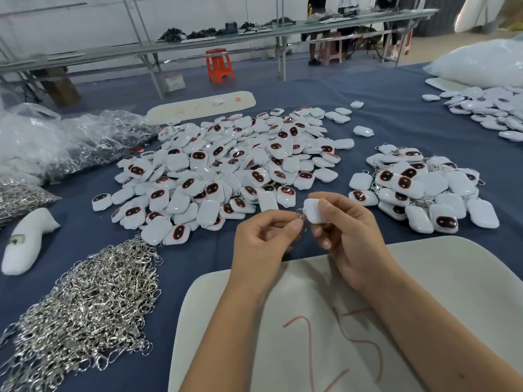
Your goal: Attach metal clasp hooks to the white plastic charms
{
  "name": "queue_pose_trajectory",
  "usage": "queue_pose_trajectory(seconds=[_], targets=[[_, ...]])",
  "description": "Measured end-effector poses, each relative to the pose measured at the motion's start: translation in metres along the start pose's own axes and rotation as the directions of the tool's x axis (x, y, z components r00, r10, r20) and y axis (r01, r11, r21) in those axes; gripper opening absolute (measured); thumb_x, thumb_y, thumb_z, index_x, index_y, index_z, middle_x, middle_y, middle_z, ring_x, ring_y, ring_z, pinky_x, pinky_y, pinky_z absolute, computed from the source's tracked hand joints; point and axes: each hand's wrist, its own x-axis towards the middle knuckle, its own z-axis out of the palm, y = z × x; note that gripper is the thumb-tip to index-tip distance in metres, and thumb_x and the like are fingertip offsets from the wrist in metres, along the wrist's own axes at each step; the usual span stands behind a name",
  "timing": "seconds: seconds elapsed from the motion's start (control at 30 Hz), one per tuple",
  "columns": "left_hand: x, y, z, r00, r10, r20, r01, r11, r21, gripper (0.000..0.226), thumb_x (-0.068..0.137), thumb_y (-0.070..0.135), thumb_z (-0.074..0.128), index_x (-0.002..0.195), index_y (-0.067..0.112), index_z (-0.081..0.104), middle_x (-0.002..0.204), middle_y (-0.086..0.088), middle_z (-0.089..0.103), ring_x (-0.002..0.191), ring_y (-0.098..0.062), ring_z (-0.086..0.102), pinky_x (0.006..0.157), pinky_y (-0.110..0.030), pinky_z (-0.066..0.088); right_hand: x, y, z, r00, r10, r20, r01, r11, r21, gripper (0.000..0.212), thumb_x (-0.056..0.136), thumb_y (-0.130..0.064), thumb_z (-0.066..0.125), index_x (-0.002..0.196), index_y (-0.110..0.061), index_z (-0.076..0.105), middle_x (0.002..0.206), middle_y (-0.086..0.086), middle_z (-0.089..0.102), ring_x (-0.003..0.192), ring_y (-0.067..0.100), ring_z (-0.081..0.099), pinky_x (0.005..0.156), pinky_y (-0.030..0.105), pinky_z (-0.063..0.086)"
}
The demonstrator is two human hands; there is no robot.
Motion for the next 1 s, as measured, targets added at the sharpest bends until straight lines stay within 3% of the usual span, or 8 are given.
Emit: queue_pose_trajectory(seconds=[0.1, 0.37, 0.47, 0.53, 0.7, 0.83, 1.0], targets=[[-0.0008, -0.0007, 0.0025, 0.999, 0.028, -0.019, -0.028, 0.999, 0.023, 0.017, 0.09, 0.003, 0.074, 0.083, 0.018, 0.077, 0.073, 0.001, 0.072, 0.064, -0.007, 0.062, 0.059, -0.02, 0.052, -0.0009, 0.0009, 0.0003, 1.0, -0.006, 0.008, 0.006, 1.0, -0.017, 0.013, 0.099, -0.008, 0.062, 0.109, -0.003, 0.069, 0.076, 0.011, 0.063, 0.054, 0.013, 0.052, 0.043, 0.02, 0.039], [-0.0014, -0.001, 0.0013, 0.999, 0.033, -0.039, -0.034, 0.999, -0.001, 0.024, 0.091, 0.004, 0.072, 0.077, 0.023, 0.073, 0.07, 0.0, 0.07, 0.066, -0.01, 0.065, 0.061, -0.021, 0.052, -0.0039, 0.0017, 0.0031, 0.999, -0.034, 0.011, 0.035, 0.994, -0.102, 0.007, 0.099, -0.006, 0.066, 0.099, -0.01, 0.072, 0.07, 0.007, 0.064, 0.052, 0.014, 0.052, 0.043, 0.02, 0.041], [-0.0023, -0.0035, 0.002, 0.985, 0.146, -0.089, -0.134, 0.982, 0.132, 0.013, 0.085, 0.012, 0.068, 0.074, 0.018, 0.067, 0.067, 0.001, 0.067, 0.065, -0.019, 0.062, 0.063, -0.027, 0.052, -0.0042, 0.0023, 0.0037, 0.999, -0.039, 0.01, 0.04, 0.992, -0.121, 0.011, 0.098, -0.005, 0.068, 0.096, -0.014, 0.074, 0.071, 0.006, 0.066, 0.052, 0.015, 0.055, 0.043, 0.021, 0.041], [-0.0025, -0.0059, 0.0023, 0.965, 0.24, -0.102, -0.203, 0.937, 0.282, 0.012, 0.083, 0.015, 0.066, 0.072, 0.02, 0.064, 0.068, 0.003, 0.064, 0.066, -0.023, 0.061, 0.064, -0.032, 0.05, -0.0044, 0.0023, 0.0039, 0.999, -0.05, -0.011, 0.048, 0.989, -0.14, 0.014, 0.096, -0.005, 0.07, 0.092, -0.017, 0.075, 0.072, 0.008, 0.067, 0.052, 0.015, 0.056, 0.043, 0.021, 0.042], [-0.0023, -0.0067, 0.0044, 0.925, 0.372, -0.073, -0.296, 0.83, 0.472, 0.015, 0.082, 0.011, 0.064, 0.072, 0.021, 0.06, 0.07, 0.006, 0.061, 0.068, -0.019, 0.058, 0.059, -0.024, 0.045, -0.0045, 0.0026, 0.0034, 0.996, -0.065, -0.054, 0.056, 0.988, -0.145, 0.016, 0.094, -0.008, 0.074, 0.086, -0.021, 0.076, 0.077, 0.012, 0.071, 0.052, 0.016, 0.058, 0.043, 0.022, 0.042], [-0.0005, -0.0068, 0.0024, 0.915, 0.403, -0.006, -0.318, 0.731, 0.604, 0.02, 0.082, 0.003, 0.066, 0.072, 0.018, 0.057, 0.073, 0.008, 0.056, 0.07, -0.018, 0.054, 0.06, -0.032, 0.043, -0.0046, 0.0038, 0.0011, 0.996, -0.062, -0.064, 0.052, 0.989, -0.14, 0.009, 0.093, -0.01, 0.076, 0.087, -0.017, 0.074, 0.077, 0.011, 0.071, 0.052, 0.016, 0.058, 0.042, 0.022, 0.042], [-0.0002, -0.0036, 0.0001, 0.904, 0.413, 0.115, -0.344, 0.54, 0.768, 0.02, 0.084, 0.005, 0.068, 0.074, 0.017, 0.054, 0.077, 0.01, 0.051, 0.069, -0.013, 0.043, 0.06, -0.026, 0.033, -0.0051, 0.0055, 0.0006, 0.993, -0.108, -0.041, 0.094, 0.965, -0.247, 0.017, 0.085, -0.02, 0.082, 0.092, -0.01, 0.069, 0.08, 0.013, 0.073, 0.054, 0.02, 0.06, 0.043, 0.026, 0.045]])
